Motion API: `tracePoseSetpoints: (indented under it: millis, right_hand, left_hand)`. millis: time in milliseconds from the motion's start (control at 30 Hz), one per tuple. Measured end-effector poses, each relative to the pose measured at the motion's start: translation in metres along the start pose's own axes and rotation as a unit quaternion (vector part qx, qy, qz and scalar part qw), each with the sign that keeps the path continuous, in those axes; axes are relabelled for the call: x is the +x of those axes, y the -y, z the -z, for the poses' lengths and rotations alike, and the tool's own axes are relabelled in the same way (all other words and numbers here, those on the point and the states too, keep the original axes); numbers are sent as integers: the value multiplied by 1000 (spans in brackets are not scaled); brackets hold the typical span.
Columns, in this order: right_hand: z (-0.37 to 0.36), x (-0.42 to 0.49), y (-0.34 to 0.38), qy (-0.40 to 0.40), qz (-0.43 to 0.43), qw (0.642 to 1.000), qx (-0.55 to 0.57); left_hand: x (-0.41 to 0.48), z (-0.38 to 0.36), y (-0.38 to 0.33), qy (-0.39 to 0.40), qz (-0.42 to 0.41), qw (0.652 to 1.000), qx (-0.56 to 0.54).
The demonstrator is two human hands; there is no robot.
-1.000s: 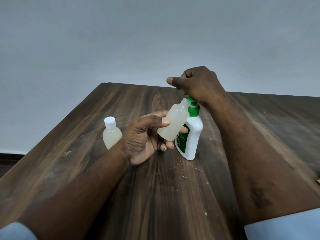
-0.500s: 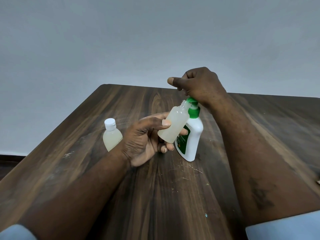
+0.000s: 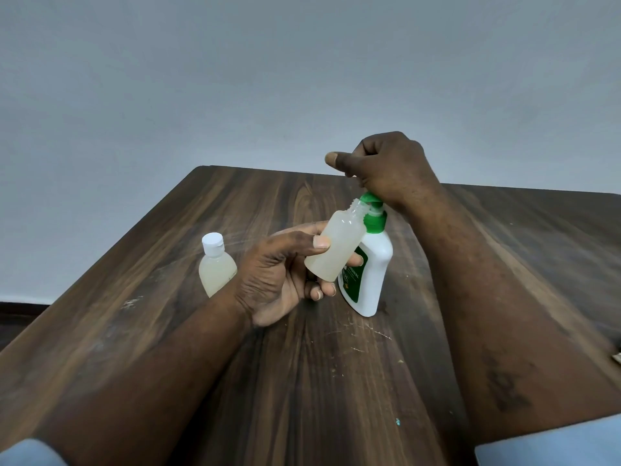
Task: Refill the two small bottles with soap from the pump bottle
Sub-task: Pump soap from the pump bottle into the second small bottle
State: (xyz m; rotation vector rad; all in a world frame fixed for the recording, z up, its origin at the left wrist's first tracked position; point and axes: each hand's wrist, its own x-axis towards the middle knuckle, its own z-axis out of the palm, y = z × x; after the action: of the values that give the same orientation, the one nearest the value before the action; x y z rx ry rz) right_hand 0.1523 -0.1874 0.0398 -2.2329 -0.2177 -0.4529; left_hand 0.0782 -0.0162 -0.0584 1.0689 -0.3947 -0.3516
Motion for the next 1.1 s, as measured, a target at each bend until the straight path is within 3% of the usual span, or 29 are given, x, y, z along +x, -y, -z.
tracePoseSetpoints:
  millis: [867,1100]
  right_hand:
    - [-7,0,-2,41,-12,999,4]
    - [-2,1,-3,14,-7,1000,10]
  left_hand:
    - [-1,-1,-1,-2,-1,1000,4]
    - [-1,-1,0,-2,2,1000,-7]
